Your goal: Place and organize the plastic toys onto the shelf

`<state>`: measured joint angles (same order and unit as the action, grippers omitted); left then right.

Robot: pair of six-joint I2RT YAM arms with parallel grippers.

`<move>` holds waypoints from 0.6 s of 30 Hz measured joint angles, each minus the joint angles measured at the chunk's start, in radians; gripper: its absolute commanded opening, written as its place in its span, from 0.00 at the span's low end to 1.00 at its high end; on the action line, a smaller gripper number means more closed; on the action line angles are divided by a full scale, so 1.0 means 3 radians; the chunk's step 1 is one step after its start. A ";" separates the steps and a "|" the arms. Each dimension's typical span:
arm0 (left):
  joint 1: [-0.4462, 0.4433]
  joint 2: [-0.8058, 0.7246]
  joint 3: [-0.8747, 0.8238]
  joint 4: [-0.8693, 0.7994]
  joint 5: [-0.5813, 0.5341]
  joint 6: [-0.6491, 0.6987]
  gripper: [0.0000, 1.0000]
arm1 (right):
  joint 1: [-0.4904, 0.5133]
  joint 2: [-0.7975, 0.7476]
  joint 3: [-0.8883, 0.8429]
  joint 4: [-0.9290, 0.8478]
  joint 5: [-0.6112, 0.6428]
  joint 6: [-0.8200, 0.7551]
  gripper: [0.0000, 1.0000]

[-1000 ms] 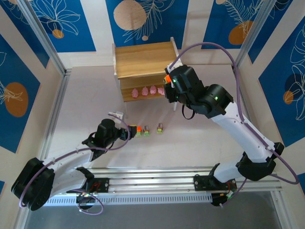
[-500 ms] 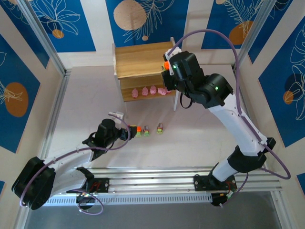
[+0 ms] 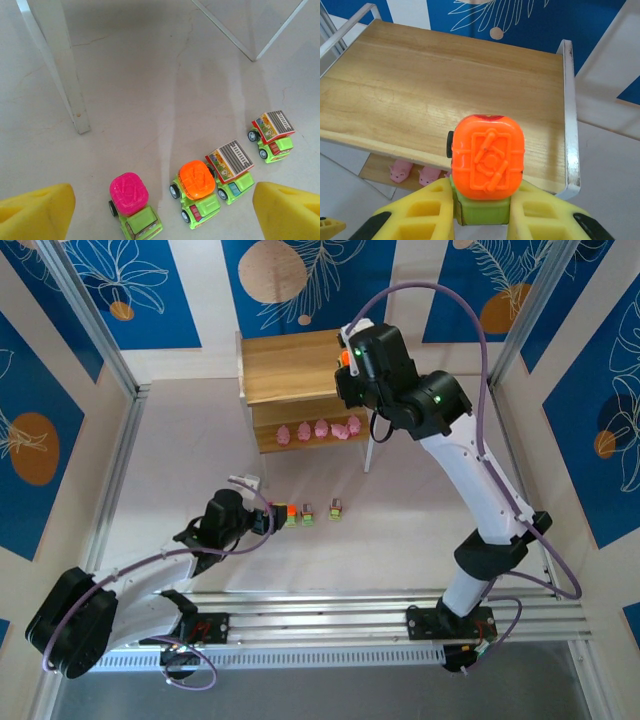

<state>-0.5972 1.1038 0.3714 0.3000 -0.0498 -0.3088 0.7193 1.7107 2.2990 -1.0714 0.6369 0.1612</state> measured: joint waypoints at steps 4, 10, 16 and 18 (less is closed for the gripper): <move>0.0000 0.0000 0.0000 0.0000 0.0006 0.0000 0.91 | -0.0052 0.0116 0.0111 -0.0003 -0.0050 -0.0013 0.18; 0.0000 0.0000 0.0000 0.0000 0.0006 0.0001 0.91 | -0.0168 0.0291 0.0230 -0.0060 -0.0079 -0.0013 0.18; 0.0000 0.0000 0.0003 0.0000 0.0018 0.0008 0.91 | -0.0243 0.0525 0.0432 -0.0106 -0.0075 -0.0011 0.18; 0.0000 0.0000 0.0003 0.0000 0.0018 0.0009 0.91 | -0.0259 0.0586 0.0484 -0.0130 -0.0066 -0.0013 0.18</move>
<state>-0.5972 1.1038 0.3721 0.3000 -0.0444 -0.3061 0.6415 1.8866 2.4443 -1.1103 0.6170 0.1574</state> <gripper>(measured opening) 0.915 0.223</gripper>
